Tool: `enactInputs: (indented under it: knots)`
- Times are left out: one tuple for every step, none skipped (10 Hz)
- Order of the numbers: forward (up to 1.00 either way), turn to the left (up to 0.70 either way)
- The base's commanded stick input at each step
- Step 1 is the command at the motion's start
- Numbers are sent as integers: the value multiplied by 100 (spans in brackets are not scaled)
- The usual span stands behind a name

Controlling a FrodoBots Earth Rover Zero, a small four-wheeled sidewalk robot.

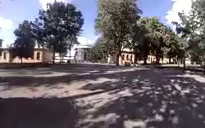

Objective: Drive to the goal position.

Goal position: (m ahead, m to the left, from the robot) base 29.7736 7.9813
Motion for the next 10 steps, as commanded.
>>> enactInputs:
  knots:
    - [100,0]
    - [100,0]
    - [100,0]
    - [100,0]
    - [100,0]
    - [100,0]
    - [100,0]
    - [100,0]
    - [100,0]
    - [100,0]
